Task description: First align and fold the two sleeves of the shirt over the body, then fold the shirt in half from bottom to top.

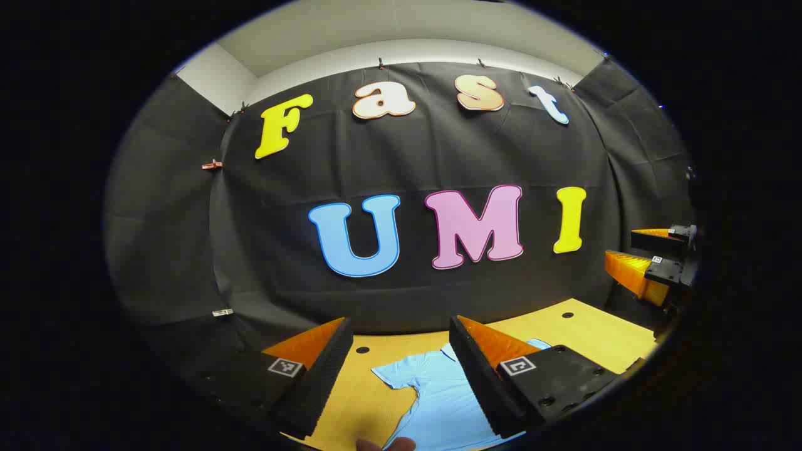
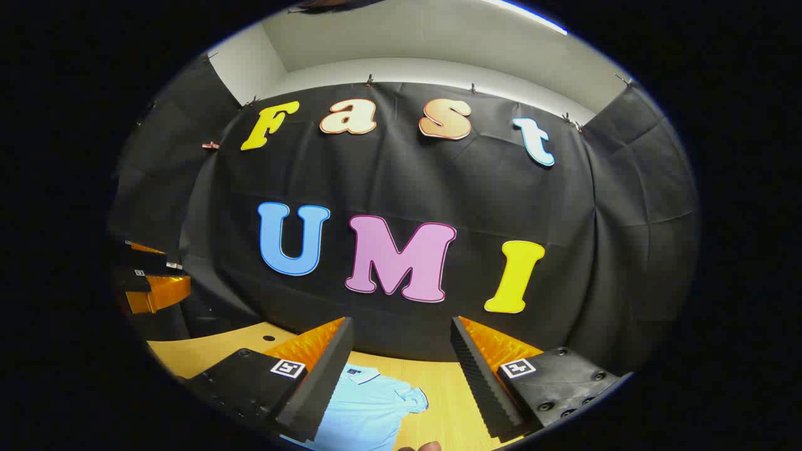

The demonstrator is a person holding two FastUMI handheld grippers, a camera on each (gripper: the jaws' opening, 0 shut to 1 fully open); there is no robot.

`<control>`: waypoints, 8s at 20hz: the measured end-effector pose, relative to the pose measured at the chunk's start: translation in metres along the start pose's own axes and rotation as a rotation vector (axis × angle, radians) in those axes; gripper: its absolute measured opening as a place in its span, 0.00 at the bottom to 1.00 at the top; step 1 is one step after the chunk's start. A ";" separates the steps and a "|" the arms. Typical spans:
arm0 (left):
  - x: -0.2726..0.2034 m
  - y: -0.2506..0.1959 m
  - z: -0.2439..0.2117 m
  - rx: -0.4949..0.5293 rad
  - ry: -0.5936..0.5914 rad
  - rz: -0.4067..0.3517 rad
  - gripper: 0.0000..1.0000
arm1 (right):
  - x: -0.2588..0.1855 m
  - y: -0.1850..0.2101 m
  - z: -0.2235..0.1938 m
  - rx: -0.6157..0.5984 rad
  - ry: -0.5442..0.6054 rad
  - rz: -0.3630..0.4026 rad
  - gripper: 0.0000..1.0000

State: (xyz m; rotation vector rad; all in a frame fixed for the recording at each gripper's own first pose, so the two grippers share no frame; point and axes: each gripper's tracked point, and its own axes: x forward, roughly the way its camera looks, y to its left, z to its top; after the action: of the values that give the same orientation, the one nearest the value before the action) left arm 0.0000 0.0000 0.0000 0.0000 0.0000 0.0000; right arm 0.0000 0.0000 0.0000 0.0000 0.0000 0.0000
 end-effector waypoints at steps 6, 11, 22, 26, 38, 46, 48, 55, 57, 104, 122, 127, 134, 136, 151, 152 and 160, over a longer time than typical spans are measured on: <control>-0.002 -0.001 -0.006 0.008 0.008 -0.027 0.98 | -0.006 0.008 -0.003 -0.002 0.011 0.005 0.96; -0.001 -0.005 -0.007 0.012 0.009 -0.039 0.98 | -0.007 0.009 -0.002 -0.002 0.007 0.008 0.96; 0.005 -0.007 -0.014 0.016 0.022 -0.053 0.98 | 0.004 0.009 -0.007 0.013 0.025 0.019 0.96; 0.006 -0.007 -0.016 0.018 0.026 -0.057 0.98 | 0.018 0.004 -0.024 0.050 0.076 0.005 0.97; 0.013 -0.015 -0.038 0.023 0.096 -0.008 0.98 | 0.155 -0.046 -0.244 0.169 0.571 -0.031 0.97; 0.023 -0.019 -0.056 0.045 0.176 0.090 0.98 | 0.204 -0.074 -0.380 0.160 0.758 -0.066 0.98; 0.025 -0.020 -0.063 0.048 0.199 0.109 0.99 | 0.210 -0.075 -0.410 0.175 0.808 -0.067 0.97; 0.035 -0.025 -0.078 0.044 0.251 0.152 0.99 | 0.211 -0.067 -0.480 0.176 0.964 -0.050 0.98; 0.037 -0.024 -0.081 0.040 0.259 0.160 0.99 | 0.207 -0.064 -0.492 0.155 0.992 -0.041 0.98; 0.006 0.071 -0.123 -0.026 0.309 0.204 0.99 | 0.187 0.171 -0.447 0.275 1.036 0.203 0.16; 0.039 0.071 -0.136 -0.041 0.316 0.127 0.99 | 0.193 0.173 -0.339 0.279 0.674 0.258 0.98; 0.087 0.065 -0.155 -0.055 0.326 0.065 0.98 | 0.159 0.145 -0.262 0.239 0.534 0.267 0.98; 0.207 0.043 -0.222 -0.077 0.440 -0.037 0.98 | 0.101 0.090 -0.195 0.279 0.477 0.225 0.98; 0.243 0.037 -0.250 -0.106 0.492 -0.049 0.99 | 0.089 0.072 -0.190 0.268 0.474 0.209 0.98; 0.329 0.065 -0.414 -0.128 0.918 0.097 0.99 | 0.039 -0.038 -0.208 0.291 0.555 0.026 0.98; 0.330 0.066 -0.420 -0.121 0.940 0.100 0.99 | 0.037 -0.038 -0.209 0.295 0.562 0.025 0.98; 0.331 0.070 -0.434 -0.143 0.979 0.115 0.99 | 0.033 -0.029 -0.208 0.302 0.571 0.058 0.98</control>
State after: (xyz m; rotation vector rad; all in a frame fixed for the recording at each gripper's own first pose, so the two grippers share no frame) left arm 0.3312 0.0695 -0.4343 -0.1431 0.9794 0.1152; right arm 0.0326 -0.0292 -0.2083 0.3018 0.5708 0.0584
